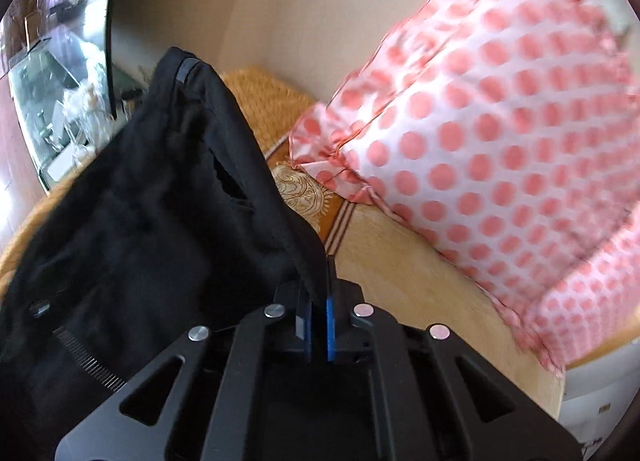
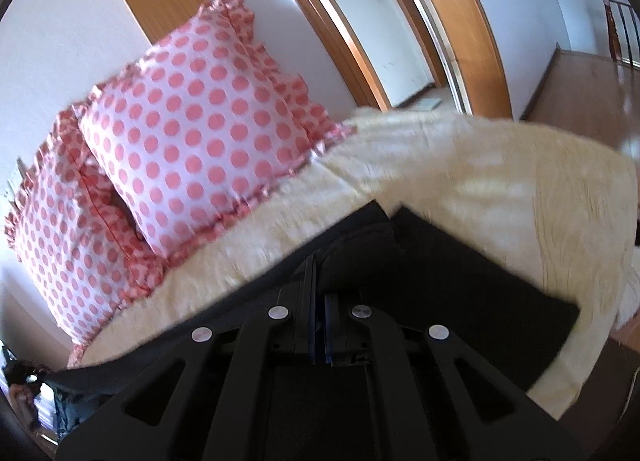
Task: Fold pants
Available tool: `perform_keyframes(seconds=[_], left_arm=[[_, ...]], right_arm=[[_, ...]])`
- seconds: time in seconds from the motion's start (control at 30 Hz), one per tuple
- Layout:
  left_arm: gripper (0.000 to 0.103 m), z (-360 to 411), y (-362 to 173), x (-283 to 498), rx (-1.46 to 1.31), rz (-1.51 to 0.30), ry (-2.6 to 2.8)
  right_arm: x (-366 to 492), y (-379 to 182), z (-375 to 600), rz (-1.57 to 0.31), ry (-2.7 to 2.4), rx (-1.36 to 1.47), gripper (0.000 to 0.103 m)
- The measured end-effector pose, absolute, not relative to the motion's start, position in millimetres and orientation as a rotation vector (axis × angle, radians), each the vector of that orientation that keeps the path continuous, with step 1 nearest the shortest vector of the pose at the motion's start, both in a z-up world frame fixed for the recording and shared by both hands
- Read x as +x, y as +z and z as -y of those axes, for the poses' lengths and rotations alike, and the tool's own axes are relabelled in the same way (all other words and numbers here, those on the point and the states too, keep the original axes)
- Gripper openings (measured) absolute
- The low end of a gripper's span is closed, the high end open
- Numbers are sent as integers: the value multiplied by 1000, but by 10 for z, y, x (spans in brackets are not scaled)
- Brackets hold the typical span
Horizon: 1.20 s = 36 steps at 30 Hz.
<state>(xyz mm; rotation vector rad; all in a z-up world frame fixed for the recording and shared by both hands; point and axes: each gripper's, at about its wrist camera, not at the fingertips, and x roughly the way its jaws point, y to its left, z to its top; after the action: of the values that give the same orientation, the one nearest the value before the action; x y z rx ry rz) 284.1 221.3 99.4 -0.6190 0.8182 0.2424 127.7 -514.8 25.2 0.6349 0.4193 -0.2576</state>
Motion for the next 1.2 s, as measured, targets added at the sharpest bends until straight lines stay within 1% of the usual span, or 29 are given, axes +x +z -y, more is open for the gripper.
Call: perform_keyframes(seconds=[0.1,0.2,0.33,0.43,0.5,0.6,0.73,0.83,0.93,1.1,1.2], left_arm=[[5,-2069,1282,2193,-559,-744,223],[6,-1943,1327,1490,-508,-675,232],[6,-1849,998,765,-532,-668,281],[6,-1797,561,340,-578,-712,318],[6,-1792,360,254,-590,-725,337],[6,-1826,203,116,-618,-721,348],[9,-1788,208,98,-599,-707,356],[9,-1774,201,111,-593,-709,355],[8,-1826,219,94,-621,-711,334],[6,-1839,365,3,-593,-700,315],[6,-1849,356,-96,-590,-711,315]], right_arm=[[1204,442,5222,-373,-240,639,3],[1048,526,5275,-350,-245,645,3],[878,333,5324,-413,-280,654,3],[759,94,5384,-462,-304,693,3],[705,-15,5420,-482,-310,720,3],[686,-56,5459,-492,-301,748,3],[655,10,5470,-496,-293,744,3],[671,-137,5533,-548,-298,789,3],[635,-187,5542,-555,-296,802,3],[426,52,5470,-467,-273,775,3],[416,-22,5478,-519,-308,743,3]])
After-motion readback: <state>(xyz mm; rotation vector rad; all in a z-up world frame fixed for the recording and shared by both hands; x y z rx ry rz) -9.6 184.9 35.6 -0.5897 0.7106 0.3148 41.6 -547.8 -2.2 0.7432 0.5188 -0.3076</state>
